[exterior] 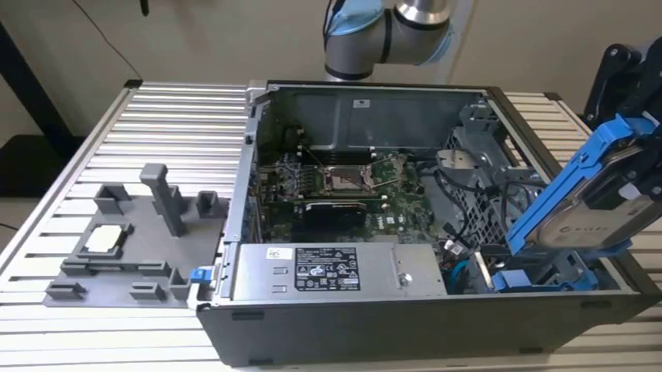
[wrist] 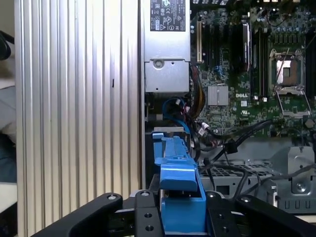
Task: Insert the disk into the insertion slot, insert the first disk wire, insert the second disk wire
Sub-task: 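Insert the disk into the insertion slot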
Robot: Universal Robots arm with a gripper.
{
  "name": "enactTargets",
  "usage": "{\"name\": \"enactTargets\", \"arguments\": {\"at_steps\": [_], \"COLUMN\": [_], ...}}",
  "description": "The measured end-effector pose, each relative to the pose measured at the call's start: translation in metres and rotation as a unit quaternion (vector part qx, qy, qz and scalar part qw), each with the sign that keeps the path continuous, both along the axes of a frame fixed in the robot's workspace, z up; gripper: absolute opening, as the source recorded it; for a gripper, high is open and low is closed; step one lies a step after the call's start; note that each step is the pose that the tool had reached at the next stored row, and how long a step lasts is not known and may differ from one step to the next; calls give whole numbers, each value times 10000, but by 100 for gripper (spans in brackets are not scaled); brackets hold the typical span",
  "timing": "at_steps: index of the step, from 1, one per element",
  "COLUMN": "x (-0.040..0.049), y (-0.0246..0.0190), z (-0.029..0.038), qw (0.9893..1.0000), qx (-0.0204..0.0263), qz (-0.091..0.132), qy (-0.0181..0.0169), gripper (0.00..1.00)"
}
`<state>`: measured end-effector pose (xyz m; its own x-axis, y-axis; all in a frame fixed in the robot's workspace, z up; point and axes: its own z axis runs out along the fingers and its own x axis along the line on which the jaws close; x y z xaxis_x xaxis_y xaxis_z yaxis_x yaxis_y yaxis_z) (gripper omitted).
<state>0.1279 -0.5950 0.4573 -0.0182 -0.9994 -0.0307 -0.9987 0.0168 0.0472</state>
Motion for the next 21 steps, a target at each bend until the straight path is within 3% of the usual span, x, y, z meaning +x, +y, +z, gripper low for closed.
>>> {"name": "enactTargets", "arguments": {"at_steps": [5, 7, 16, 21], "x": [0, -6, -7, -9], "y": [1, 19, 46, 73], "z": [-92, -129, -291, -378], "qw": [10000, 10000, 10000, 10000], "qx": [1, 2, 9, 43], "qz": [1, 6, 44, 45], "qy": [-3, -20, -28, -28], "gripper": [33, 33, 33, 33]}}
